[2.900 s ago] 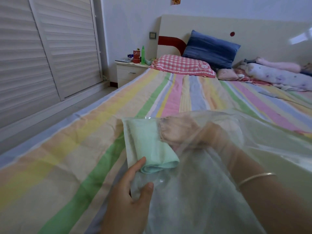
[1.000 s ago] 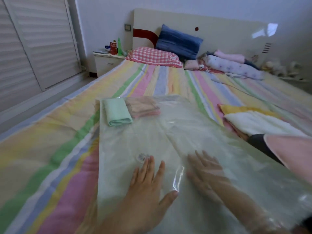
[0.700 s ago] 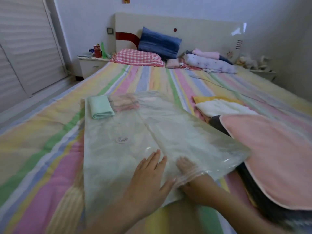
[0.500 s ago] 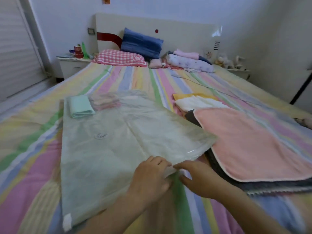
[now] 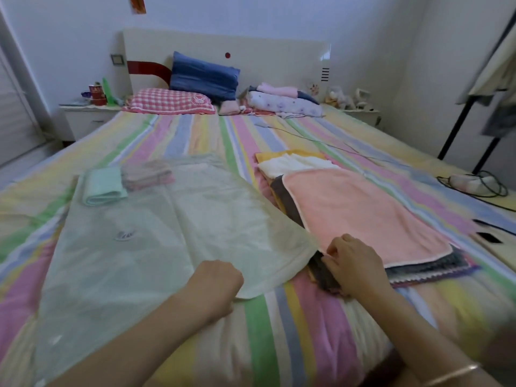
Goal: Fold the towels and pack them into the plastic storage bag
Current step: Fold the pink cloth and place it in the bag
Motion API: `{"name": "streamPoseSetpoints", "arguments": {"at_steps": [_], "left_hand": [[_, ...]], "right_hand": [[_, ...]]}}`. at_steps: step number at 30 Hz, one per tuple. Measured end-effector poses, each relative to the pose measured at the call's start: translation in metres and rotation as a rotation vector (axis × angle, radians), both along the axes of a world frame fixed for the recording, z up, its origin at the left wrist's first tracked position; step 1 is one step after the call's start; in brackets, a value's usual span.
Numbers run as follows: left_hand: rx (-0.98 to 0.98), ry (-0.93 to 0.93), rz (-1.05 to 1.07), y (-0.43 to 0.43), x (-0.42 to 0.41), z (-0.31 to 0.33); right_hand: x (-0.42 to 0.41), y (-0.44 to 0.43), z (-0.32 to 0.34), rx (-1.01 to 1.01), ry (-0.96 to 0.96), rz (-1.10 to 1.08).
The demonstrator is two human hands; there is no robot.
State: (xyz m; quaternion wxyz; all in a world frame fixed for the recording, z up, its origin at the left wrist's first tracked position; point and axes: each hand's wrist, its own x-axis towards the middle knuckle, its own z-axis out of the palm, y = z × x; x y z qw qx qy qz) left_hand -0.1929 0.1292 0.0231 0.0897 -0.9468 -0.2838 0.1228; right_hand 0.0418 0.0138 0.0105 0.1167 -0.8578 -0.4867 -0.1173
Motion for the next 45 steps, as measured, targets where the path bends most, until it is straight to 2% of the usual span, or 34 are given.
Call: {"name": "streamPoseSetpoints", "arguments": {"at_steps": [3,5,7,9,11,13,15,17,20,23,27,31,34,36,38,40,43,45], "left_hand": [[-0.034,0.176,0.02,-0.015,0.0,0.018],[-0.079,0.257,0.062,-0.022,0.003,0.028],[-0.142,0.244,0.094,-0.025,0.01,0.035],[-0.147,0.027,0.089,-0.025,0.02,0.036],[-0.152,-0.349,0.054,-0.019,0.035,0.031],[-0.237,-0.729,-0.033,-0.015,0.051,0.026],[-0.353,-0.936,-0.124,-0.008,0.064,0.024],[-0.453,-1.006,-0.151,0.0,0.068,0.022],[-0.541,-0.998,-0.201,0.006,0.065,0.012],[-0.699,-0.999,-0.116,0.01,0.057,0.0],[-0.893,-1.184,0.051,0.017,0.044,0.007],[-1.021,-1.392,0.191,0.038,0.028,0.017],[-1.114,-1.593,0.274,0.052,0.013,0.027],[-1.141,-1.685,0.317,0.061,0.002,0.032],[-1.176,-1.742,0.33,0.07,-0.01,0.037],[-1.165,-1.76,0.336,0.077,-0.022,0.038],[-1.103,-1.767,0.371,0.082,-0.042,0.034],[-1.045,-1.668,0.358,0.081,-0.056,0.028]], "right_hand": [[0.001,-0.002,0.008,0.104,-0.054,-0.066],[-0.002,-0.003,0.017,0.243,-0.092,-0.122],[-0.006,-0.002,0.029,0.402,-0.106,-0.086],[-0.013,0.0,0.042,0.513,-0.145,0.02],[-0.028,0.001,0.051,0.57,-0.171,0.152],[-0.049,0.002,0.05,0.58,-0.143,0.274],[-0.067,0.004,0.04,0.528,-0.136,0.358],[-0.073,0.003,0.03,0.471,-0.131,0.376],[-0.067,-0.005,0.019,0.469,-0.092,0.325],[-0.051,-0.012,0.003,0.409,-0.097,0.287],[-0.025,-0.018,-0.021,0.225,-0.17,0.168],[-0.007,-0.026,-0.02,0.325,-0.175,0.038],[-0.002,-0.027,-0.004,0.423,-0.083,-0.026],[-0.005,-0.026,0.009,0.506,0.118,-0.036],[-0.012,-0.023,0.021,0.597,0.387,0.092],[-0.026,-0.022,0.036,0.63,0.554,0.263],[-0.048,-0.026,0.06,0.486,0.673,0.44],[-0.057,-0.033,0.073,0.301,0.674,0.486]]}}
